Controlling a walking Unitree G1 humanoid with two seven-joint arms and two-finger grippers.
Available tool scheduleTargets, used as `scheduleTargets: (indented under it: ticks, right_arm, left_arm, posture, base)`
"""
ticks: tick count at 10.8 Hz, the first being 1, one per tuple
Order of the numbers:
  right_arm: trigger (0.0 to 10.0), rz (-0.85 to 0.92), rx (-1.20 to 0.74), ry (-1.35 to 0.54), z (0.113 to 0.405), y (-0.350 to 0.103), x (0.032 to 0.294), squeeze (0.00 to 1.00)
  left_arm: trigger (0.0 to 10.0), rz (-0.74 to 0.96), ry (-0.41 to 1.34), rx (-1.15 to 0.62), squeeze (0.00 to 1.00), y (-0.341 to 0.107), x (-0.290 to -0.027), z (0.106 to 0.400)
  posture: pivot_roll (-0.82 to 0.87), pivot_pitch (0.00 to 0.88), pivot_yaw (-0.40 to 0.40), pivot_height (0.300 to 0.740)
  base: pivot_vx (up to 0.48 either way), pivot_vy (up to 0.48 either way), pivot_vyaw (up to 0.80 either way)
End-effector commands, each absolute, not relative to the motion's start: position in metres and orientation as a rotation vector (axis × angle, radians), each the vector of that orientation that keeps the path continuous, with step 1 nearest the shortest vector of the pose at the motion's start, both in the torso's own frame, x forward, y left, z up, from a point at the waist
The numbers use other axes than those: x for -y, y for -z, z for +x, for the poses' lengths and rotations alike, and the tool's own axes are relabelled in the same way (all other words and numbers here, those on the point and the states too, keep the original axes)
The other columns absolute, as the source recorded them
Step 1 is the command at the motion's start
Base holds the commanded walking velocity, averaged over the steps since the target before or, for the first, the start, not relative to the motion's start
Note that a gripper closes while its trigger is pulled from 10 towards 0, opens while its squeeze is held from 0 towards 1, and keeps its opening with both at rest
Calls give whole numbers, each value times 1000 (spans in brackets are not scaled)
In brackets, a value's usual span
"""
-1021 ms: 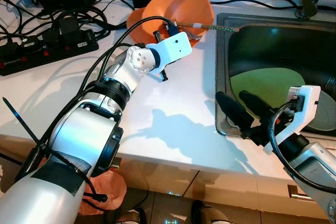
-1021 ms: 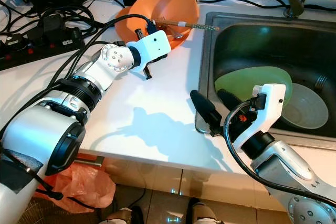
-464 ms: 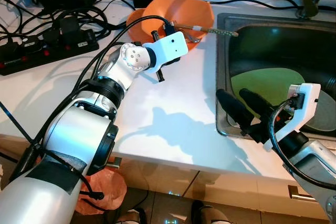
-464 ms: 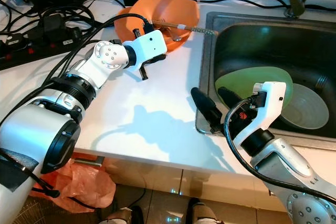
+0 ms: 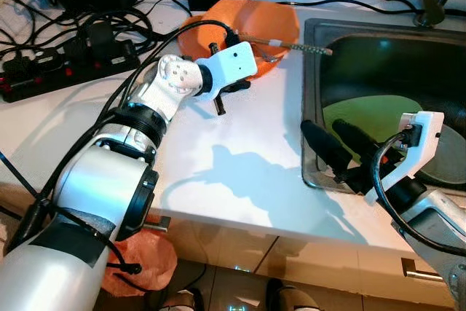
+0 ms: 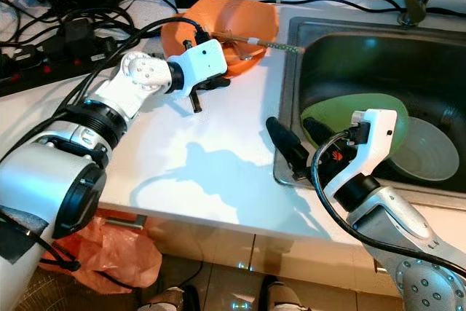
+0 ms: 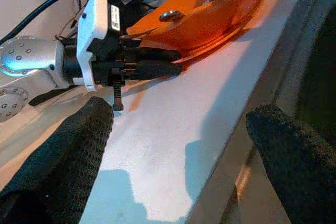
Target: Kitchen organization
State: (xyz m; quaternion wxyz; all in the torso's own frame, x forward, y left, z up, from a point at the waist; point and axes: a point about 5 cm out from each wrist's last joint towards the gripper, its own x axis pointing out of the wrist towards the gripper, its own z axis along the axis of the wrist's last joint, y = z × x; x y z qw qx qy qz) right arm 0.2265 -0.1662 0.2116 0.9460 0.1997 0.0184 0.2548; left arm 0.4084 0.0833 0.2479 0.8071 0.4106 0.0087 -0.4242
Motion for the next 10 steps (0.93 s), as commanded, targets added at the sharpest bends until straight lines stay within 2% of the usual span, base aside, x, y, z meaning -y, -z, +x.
scheduleTargets:
  ticks: [1, 10]
  right_arm:
    - [10000, 404, -27, -518, 229, -212, 166, 0]
    - [10000, 416, 6, -533, 242, -212, 163, 0]
  left_arm:
    - [0, 853, 955, -41, 0, -249, -84, 407]
    - [0, 840, 1151, 32, 0, -257, -83, 397]
  posture:
    - [-163, 147, 37, 740]
    - [-118, 98, 48, 740]
  base:
    - [0, 0, 0]
    - [0, 0, 0]
